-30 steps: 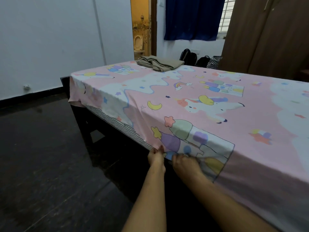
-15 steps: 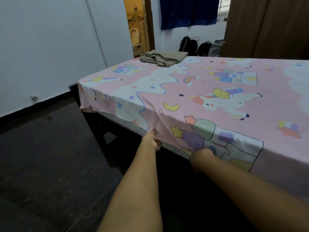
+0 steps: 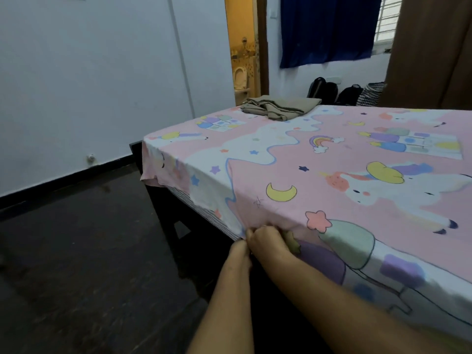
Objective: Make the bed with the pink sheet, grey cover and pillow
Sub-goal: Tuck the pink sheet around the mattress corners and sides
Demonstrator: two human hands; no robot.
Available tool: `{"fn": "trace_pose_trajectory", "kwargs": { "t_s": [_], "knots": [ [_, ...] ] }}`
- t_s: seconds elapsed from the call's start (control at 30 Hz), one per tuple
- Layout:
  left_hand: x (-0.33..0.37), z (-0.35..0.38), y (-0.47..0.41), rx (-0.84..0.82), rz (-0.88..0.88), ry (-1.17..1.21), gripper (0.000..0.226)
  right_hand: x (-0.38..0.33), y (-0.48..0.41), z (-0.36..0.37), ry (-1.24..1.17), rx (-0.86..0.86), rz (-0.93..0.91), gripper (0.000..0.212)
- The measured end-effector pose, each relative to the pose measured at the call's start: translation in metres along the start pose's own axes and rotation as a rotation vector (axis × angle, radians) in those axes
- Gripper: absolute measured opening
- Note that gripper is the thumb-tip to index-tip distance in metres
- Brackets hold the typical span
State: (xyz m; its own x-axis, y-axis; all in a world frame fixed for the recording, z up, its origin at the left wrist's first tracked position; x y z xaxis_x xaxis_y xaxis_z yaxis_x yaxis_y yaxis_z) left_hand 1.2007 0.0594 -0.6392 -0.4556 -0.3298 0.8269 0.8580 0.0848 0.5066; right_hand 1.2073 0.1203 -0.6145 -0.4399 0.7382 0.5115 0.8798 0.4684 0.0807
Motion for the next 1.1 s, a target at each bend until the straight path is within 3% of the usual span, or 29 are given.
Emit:
{"fn": "trace_pose_trajectory", "kwargs": {
  "t_s": [0.1, 0.17, 0.23, 0.4, 0.5, 0.57, 0.63, 0.73, 0.83, 0.97, 1.1],
  "knots": [
    [0.004, 0.005, 0.014, 0.079, 0.027, -0.034, 0.037, 0.002, 0.003, 0.009, 0.082, -0.013, -0.206, 0.033],
    [0.009, 0.011, 0.025, 0.212, 0.003, -0.121, 0.039, 0.014, 0.008, 0.009, -0.094, -0.087, -0.303, 0.031],
    [0.013, 0.007, 0.033, 0.315, -0.045, -0.175, 0.047, 0.023, 0.012, 0.004, -0.234, -0.007, -0.272, 0.033],
    [0.056, -0.027, 0.008, 0.156, -0.121, -0.206, 0.007, 0.020, -0.009, 0.000, -0.161, 0.023, -0.468, 0.039],
    [0.098, -0.055, -0.040, 0.046, 0.032, 0.047, 0.025, 0.013, -0.018, 0.011, -0.204, 0.026, -0.448, 0.030],
    [0.110, -0.061, -0.063, 0.073, 0.094, 0.093, 0.031, 0.010, -0.021, 0.010, -0.180, 0.010, -0.483, 0.028],
    [0.106, -0.060, -0.079, 0.157, 0.271, 0.118, 0.025, 0.010, -0.022, 0.006, -0.165, -0.005, -0.504, 0.028],
    [0.087, -0.057, -0.097, 0.443, 0.477, 0.017, 0.021, 0.009, -0.020, 0.004, -0.209, 0.001, -0.470, 0.028],
    [0.071, -0.053, -0.108, 0.625, 0.478, -0.048, 0.018, 0.008, -0.019, 0.005, -0.231, -0.018, -0.434, 0.030],
    [0.072, -0.055, -0.117, 0.620, 0.436, -0.103, 0.024, 0.003, -0.025, -0.001, -0.235, -0.118, -0.399, 0.032],
    [0.072, -0.062, -0.130, 0.546, 0.395, -0.050, 0.022, -0.011, -0.043, -0.009, -0.092, -0.325, -0.334, 0.036]
  ]
}}
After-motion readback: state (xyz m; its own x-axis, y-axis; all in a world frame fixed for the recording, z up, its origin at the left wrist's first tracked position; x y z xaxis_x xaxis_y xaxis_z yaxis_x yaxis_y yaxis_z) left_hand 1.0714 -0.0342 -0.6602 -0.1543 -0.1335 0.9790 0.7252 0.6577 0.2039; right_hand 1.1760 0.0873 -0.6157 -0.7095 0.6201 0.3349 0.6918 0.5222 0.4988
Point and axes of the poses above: each hand's wrist, its own y-axis away from the middle knuckle, its own z-axis out of the palm, x = y × z, the point moved 1 cm from there along -y, towards the middle knuckle, and after that the axes turned 6 degrees about -x, right-handed, at the moved point
